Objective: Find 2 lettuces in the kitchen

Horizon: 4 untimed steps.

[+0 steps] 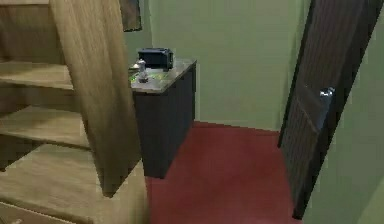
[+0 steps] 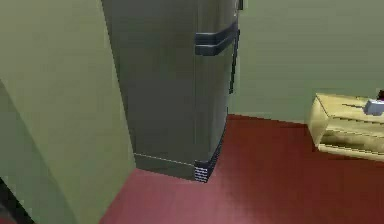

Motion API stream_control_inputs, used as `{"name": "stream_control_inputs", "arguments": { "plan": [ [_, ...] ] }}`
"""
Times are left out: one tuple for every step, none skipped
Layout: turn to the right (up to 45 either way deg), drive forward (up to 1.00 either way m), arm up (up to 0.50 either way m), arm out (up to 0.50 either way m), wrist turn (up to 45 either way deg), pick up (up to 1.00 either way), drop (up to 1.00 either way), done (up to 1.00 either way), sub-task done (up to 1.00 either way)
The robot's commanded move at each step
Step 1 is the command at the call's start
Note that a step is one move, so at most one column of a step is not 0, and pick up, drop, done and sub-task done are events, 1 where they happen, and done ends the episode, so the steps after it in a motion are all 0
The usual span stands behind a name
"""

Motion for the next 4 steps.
{"name": "stream_control_inputs", "arguments": {
  "plan": [
    [12.0,0.00,0.00,0.00,0.0,0.00,0.00,0.00,0.00],
    [3.0,0.00,0.00,0.00,0.0,0.00,0.00,0.00,0.00],
    [0.0,0.05,0.00,0.00,0.0,0.00,0.00,0.00,0.00],
    [-45.0,0.00,0.00,0.00,0.0,0.00,0.00,0.00,0.00]
  ]
}}
